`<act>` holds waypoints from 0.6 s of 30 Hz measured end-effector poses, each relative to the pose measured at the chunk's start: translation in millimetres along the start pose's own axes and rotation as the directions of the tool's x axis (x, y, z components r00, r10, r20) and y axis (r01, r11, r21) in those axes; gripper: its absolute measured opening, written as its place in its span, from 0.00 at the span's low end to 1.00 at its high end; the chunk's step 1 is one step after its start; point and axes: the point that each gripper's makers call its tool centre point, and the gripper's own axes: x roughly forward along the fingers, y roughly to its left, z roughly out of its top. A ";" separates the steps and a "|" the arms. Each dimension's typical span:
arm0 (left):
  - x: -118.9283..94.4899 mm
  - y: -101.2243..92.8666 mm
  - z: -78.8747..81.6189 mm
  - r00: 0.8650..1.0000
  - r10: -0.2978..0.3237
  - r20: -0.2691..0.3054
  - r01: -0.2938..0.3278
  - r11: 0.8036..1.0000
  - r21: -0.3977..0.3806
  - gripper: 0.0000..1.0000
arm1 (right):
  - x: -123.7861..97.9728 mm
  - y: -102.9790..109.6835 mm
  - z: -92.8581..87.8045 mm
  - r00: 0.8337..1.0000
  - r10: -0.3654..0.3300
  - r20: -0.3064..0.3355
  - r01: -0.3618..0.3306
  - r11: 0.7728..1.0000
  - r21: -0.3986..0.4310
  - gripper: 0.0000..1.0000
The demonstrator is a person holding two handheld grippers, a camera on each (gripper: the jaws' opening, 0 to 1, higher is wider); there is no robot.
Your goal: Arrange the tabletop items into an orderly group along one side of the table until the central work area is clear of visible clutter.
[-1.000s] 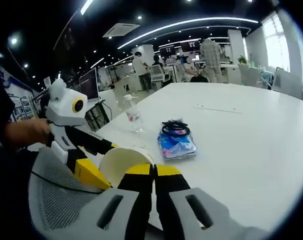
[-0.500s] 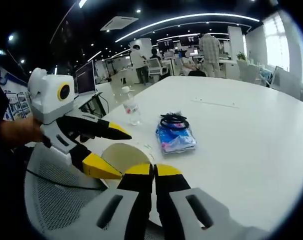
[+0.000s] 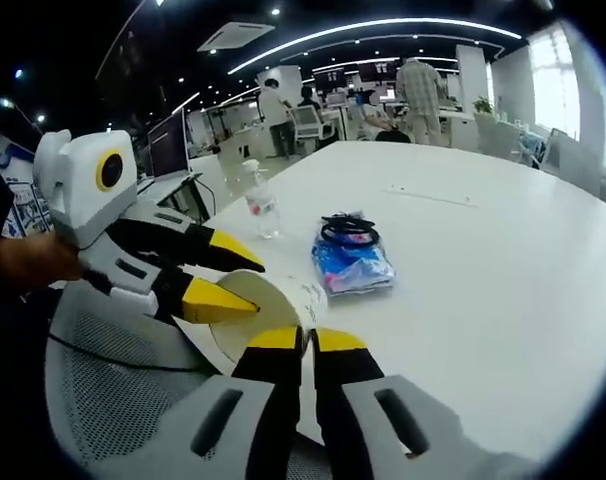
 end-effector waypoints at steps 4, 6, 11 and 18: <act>-1.6 3.4 1.7 1.000 0.022 0.012 -0.023 0.998 0.050 0.13 | 1.9 5.6 -2.8 1.000 0.012 -0.018 -0.012 1.000 -0.009 0.03; -1.5 4.8 1.5 0.999 0.031 0.009 -0.032 0.997 0.073 0.11 | 3.2 8.9 -5.1 0.999 0.015 -0.029 -0.016 1.000 -0.027 0.04; -1.6 6.1 1.6 0.999 0.047 0.005 -0.048 0.991 0.124 0.07 | 5.6 15.6 -11.0 0.998 0.030 -0.056 -0.033 0.998 -0.046 0.05; -0.4 12.5 -10.2 0.997 0.066 -0.040 -0.064 0.997 0.052 0.03 | 4.8 21.6 -14.4 0.996 0.049 -0.071 -0.053 0.997 -0.057 0.04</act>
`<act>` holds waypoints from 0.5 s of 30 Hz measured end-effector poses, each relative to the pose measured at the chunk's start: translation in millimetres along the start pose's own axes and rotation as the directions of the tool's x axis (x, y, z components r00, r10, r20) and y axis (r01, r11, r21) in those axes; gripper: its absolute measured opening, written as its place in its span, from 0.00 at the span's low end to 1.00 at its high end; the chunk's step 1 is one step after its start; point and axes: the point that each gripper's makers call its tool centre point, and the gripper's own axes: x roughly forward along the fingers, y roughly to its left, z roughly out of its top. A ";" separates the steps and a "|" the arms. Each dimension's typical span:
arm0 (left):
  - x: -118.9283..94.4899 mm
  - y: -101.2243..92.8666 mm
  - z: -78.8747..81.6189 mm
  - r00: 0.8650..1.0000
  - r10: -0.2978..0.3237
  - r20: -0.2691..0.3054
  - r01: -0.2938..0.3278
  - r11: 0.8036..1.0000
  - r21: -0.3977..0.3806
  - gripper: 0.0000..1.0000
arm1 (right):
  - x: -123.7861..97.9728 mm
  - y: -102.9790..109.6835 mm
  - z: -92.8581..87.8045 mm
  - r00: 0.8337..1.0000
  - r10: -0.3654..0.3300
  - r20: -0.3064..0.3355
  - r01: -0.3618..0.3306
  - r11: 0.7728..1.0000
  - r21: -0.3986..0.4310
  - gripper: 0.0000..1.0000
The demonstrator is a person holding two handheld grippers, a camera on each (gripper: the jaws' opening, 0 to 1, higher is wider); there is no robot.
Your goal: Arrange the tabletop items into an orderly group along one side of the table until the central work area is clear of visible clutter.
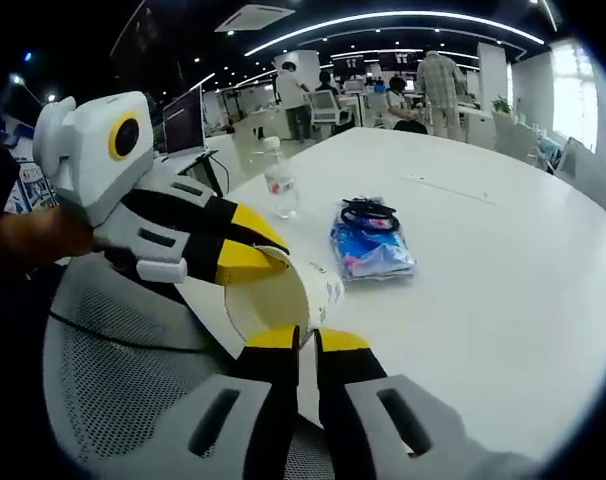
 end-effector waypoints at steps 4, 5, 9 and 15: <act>1.5 2.3 -8.0 1.000 -0.004 -0.030 0.002 0.996 -0.088 0.02 | -0.9 2.1 0.8 1.000 0.008 0.001 -0.008 1.000 0.007 0.03; 2.4 3.0 -10.1 0.999 -0.007 -0.039 0.002 0.995 -0.103 0.01 | -1.2 3.5 1.4 1.000 0.011 0.002 -0.011 1.000 0.006 0.03; 5.3 5.2 -16.7 0.998 -0.009 -0.057 0.001 0.990 -0.140 0.00 | -2.7 10.1 6.3 1.000 0.026 0.015 -0.026 1.000 -0.009 0.03; 7.2 4.8 -23.6 0.997 -0.025 -0.074 0.010 0.980 -0.200 0.00 | -7.2 7.6 15.0 0.999 0.006 0.048 0.000 0.994 -0.107 0.02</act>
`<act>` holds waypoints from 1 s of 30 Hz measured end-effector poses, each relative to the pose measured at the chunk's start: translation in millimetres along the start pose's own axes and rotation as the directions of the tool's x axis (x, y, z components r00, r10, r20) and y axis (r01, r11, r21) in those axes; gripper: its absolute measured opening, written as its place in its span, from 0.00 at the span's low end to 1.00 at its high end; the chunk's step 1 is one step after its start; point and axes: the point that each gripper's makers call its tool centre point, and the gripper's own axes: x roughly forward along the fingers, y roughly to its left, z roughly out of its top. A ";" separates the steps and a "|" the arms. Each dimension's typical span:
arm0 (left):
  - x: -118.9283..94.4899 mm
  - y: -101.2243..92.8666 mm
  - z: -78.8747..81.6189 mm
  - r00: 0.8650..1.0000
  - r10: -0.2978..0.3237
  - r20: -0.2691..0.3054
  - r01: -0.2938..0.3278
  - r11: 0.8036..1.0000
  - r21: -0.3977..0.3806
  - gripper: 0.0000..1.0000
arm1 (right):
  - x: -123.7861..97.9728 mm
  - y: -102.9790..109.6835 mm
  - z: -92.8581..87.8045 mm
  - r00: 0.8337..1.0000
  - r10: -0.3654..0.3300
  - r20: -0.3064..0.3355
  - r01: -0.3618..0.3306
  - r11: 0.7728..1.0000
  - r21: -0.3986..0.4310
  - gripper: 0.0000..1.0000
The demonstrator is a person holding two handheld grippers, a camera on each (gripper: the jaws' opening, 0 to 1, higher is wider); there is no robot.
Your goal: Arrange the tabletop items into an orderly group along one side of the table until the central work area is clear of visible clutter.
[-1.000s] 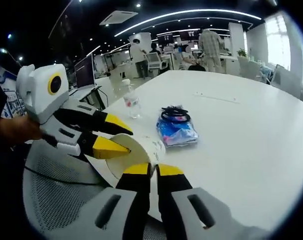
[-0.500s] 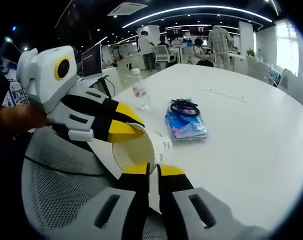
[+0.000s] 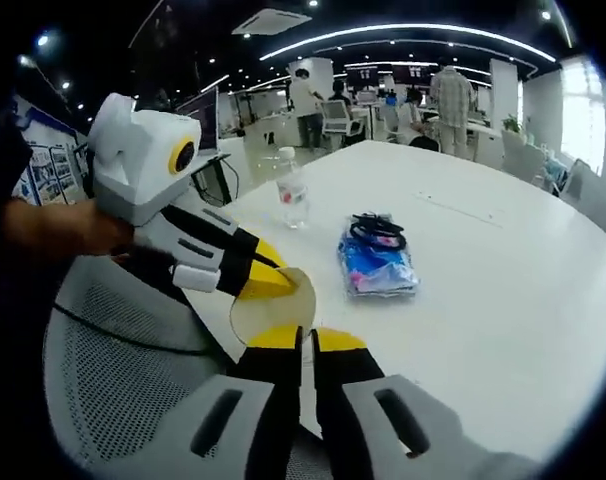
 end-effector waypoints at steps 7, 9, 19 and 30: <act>0.7 11.4 -7.7 1.000 0.010 -0.023 -0.011 1.000 -0.026 0.00 | -6.4 -3.3 10.0 0.998 -0.018 0.056 0.018 1.000 -0.007 0.14; 0.3 15.4 -9.8 0.999 0.015 -0.029 -0.016 0.999 -0.034 0.00 | -7.1 -2.5 10.8 0.998 -0.016 0.061 0.016 1.000 0.006 0.18; -2.2 43.4 -22.8 0.997 0.051 -0.066 -0.057 0.994 -0.092 0.00 | -13.8 -5.1 9.7 0.997 -0.028 0.075 0.029 1.000 -0.003 0.38; -2.5 89.4 -27.5 0.990 0.112 -0.090 -0.124 0.981 -0.151 0.00 | -23.4 -16.4 5.3 0.995 -0.059 0.077 0.058 0.998 0.018 0.59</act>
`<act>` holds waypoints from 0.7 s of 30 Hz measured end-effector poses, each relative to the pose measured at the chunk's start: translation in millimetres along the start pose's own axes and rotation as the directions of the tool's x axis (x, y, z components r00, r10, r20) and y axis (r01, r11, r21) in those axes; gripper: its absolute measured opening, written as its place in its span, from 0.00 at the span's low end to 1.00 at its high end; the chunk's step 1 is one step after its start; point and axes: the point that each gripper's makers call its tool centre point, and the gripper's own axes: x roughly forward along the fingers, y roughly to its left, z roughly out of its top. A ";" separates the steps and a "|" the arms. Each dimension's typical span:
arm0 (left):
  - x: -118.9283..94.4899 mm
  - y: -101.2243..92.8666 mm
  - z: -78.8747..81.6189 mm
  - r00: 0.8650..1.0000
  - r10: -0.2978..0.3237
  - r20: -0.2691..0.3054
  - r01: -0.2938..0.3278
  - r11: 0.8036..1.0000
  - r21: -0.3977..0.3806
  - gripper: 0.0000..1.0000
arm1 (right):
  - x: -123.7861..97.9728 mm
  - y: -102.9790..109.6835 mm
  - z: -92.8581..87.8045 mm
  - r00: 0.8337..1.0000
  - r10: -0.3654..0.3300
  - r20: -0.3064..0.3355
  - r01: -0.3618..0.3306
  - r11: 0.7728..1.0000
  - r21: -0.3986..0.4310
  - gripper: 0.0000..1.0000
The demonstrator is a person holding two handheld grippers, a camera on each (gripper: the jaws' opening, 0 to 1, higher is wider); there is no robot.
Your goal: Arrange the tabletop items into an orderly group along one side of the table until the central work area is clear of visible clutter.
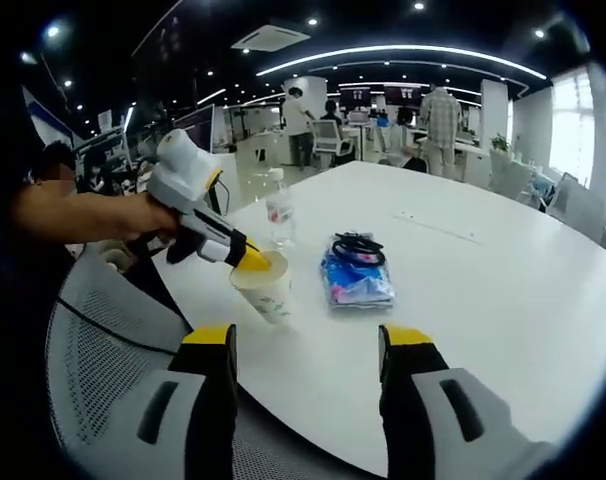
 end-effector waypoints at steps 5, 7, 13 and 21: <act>4.6 20.5 1.3 0.999 0.030 -0.013 -0.030 1.000 -0.008 0.00 | -3.7 -4.1 1.8 1.000 -0.014 0.012 0.014 1.000 0.006 0.64; 6.3 28.1 2.8 0.999 0.039 -0.016 -0.040 0.999 -0.016 0.00 | -4.8 -4.9 1.6 1.000 -0.015 0.014 0.015 1.000 0.009 0.69; 14.4 52.7 6.8 0.997 0.070 -0.027 -0.071 0.995 -0.064 0.00 | -9.1 -7.8 -0.6 1.000 -0.024 0.013 0.024 1.000 0.012 0.82; 23.1 78.4 8.6 0.994 0.102 -0.044 -0.107 0.987 -0.119 0.00 | -16.8 -15.0 -1.6 0.999 -0.048 0.024 0.047 0.998 0.038 0.87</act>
